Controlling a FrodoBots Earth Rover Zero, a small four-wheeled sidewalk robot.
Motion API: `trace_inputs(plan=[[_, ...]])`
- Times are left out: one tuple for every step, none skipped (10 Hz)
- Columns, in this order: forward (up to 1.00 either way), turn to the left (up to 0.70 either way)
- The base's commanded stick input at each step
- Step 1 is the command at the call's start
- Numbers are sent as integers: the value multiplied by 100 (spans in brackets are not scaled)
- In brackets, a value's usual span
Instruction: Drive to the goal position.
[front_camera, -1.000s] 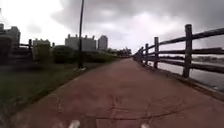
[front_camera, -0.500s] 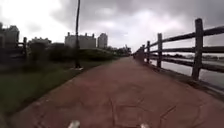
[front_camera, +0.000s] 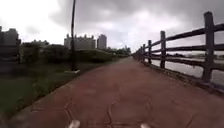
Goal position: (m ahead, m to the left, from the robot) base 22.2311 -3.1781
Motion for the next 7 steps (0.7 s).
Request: trace_inputs(plan=[[70, 0], [70, 0], [70, 0], [70, -13], [70, -27], [70, -22], [70, 0]])
